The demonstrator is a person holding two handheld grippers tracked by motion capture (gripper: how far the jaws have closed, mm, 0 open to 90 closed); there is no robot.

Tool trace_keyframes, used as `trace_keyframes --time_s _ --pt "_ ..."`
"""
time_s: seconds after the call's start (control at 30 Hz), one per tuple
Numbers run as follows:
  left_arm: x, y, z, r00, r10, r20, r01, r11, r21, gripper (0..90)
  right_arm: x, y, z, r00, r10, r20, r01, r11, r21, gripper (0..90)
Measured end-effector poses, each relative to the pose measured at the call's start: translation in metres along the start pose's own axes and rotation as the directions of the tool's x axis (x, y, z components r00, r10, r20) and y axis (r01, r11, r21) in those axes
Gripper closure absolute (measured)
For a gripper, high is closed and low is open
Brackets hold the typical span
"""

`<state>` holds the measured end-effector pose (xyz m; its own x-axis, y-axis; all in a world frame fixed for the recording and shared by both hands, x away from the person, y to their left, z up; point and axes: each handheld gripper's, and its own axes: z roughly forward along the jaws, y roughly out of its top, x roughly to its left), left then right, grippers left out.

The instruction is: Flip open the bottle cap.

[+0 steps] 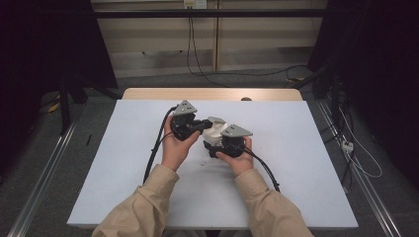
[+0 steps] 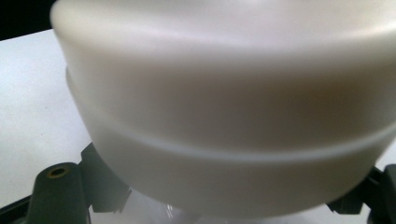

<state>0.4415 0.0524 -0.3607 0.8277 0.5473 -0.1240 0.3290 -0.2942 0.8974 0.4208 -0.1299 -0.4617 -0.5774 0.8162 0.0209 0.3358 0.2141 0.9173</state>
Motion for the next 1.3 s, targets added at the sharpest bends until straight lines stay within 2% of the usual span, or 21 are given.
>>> trace_keyframes --time_s 0.57,0.83,1.1,1.3 --pt "0.001 0.017 0.011 0.9999 0.016 -0.006 -0.016 0.9998 -0.013 89.9 0.000 0.000 0.000 1.0000 0.001 0.001 -0.001 1.000 0.001 18.8" --pt "0.002 0.023 0.018 0.9999 0.010 0.005 -0.010 0.9998 -0.017 89.8 0.000 0.000 0.000 1.0000 -0.001 0.003 0.001 1.000 0.001 18.8" --pt "0.002 0.027 0.027 0.9998 0.020 0.008 -0.019 0.9997 -0.013 89.5 0.000 0.000 0.000 1.0000 -0.001 0.002 0.001 1.000 0.002 18.8" --pt "0.004 0.024 0.036 0.9999 0.014 0.007 -0.014 0.9998 0.013 89.1 0.000 0.000 0.001 1.0000 -0.004 0.002 0.004 1.000 0.002 18.8"
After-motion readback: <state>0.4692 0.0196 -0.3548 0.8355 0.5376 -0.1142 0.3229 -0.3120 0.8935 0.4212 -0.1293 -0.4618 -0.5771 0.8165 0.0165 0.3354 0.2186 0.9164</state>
